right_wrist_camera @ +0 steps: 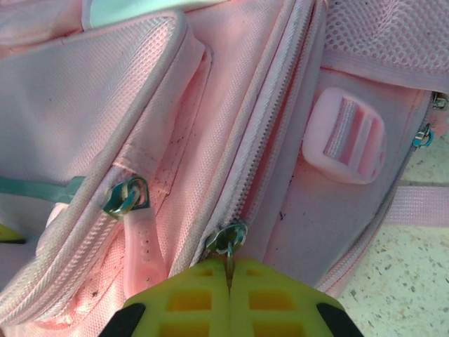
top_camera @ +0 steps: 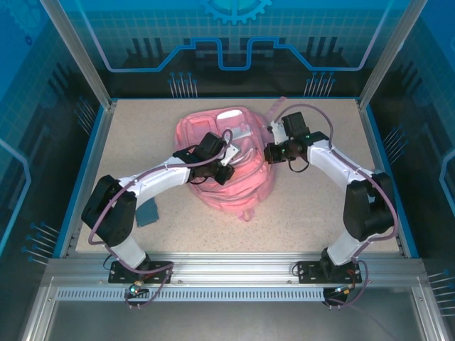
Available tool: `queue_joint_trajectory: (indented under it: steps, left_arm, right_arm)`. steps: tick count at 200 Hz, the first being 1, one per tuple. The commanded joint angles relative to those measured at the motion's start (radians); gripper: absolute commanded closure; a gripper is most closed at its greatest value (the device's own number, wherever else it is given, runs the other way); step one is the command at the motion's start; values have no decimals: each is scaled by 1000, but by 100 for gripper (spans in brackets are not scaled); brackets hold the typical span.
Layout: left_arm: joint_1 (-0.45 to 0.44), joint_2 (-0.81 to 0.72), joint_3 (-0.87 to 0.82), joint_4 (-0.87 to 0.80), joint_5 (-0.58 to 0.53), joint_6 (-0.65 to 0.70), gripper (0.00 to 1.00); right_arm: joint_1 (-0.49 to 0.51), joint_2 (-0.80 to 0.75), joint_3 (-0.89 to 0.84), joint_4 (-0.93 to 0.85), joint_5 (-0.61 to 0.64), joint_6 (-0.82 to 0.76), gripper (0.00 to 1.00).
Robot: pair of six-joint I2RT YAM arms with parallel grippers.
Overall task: Pack the student bag
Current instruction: Unzip the student bag at the top-center of the table.
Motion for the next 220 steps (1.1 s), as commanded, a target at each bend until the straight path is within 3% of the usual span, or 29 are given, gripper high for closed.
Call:
queue_joint_trajectory:
  steps: [1,41,89,144,220]
  left_arm:
    - [-6,14,40,139,-61,-99,97]
    - [-8,21,41,172,-60,-151,99]
    - [-10,-2,11,245,-6,-218,100]
    - [-11,-24,-12,273,15,-247,100]
    - [-8,-59,-11,225,-134,-178,100]
  right_arm:
    - [124,-102,-78,-51,-36,9,100]
    - [295,-160,-172,32,-12,82,100]
    - [400,-99,-180,217,-7,214,100]
    - [388,-131,-191,203,59,227,100]
    - [300,-219,-197,-81,191,14,100]
